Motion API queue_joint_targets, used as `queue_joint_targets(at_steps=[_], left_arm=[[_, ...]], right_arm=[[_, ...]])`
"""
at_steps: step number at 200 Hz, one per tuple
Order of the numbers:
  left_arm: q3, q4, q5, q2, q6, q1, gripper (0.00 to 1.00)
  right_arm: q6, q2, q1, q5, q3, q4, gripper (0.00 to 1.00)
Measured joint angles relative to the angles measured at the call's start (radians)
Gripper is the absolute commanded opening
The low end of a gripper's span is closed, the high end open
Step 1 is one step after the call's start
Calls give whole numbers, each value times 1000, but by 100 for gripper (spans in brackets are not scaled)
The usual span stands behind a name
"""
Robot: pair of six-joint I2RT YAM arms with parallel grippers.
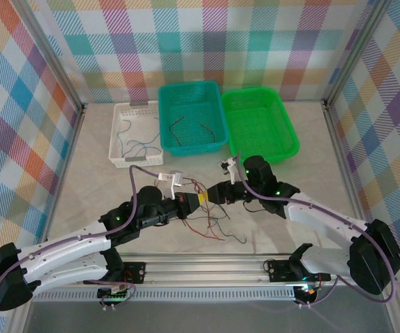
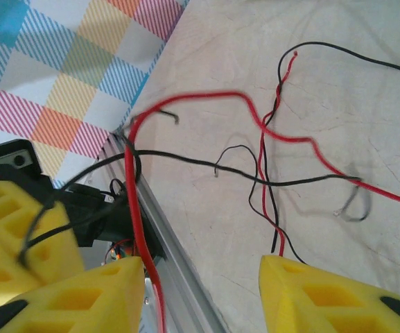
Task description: Untangle the cables
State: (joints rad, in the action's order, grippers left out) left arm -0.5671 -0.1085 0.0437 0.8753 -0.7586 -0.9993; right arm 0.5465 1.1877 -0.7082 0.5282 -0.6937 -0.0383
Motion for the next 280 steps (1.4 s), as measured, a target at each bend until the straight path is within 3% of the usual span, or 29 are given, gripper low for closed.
queue_joint_targets(at_steps=[77,143,163,196,251,280], left_arm=[[29,-29,0,-7,0,0,0],[39,-25,-11,-57,0,0,0],[40,-25,-11,-79,0,0,0],[41,-24,-11,-85,0,0,0],[31,113,-62,-182,52,0,0],[-3,265,-121,-279,95,13,0]], right_arm=[[53,13,-17,51,55,-153,51],[47,85,-35,36,55,-170,48],[44,99,-39,36,55,-171,37],[42,112,-45,17,55,-176,1],[-10,-29,-35,-218,52,23,0],[-14,-188,65,-332,52,160,0]])
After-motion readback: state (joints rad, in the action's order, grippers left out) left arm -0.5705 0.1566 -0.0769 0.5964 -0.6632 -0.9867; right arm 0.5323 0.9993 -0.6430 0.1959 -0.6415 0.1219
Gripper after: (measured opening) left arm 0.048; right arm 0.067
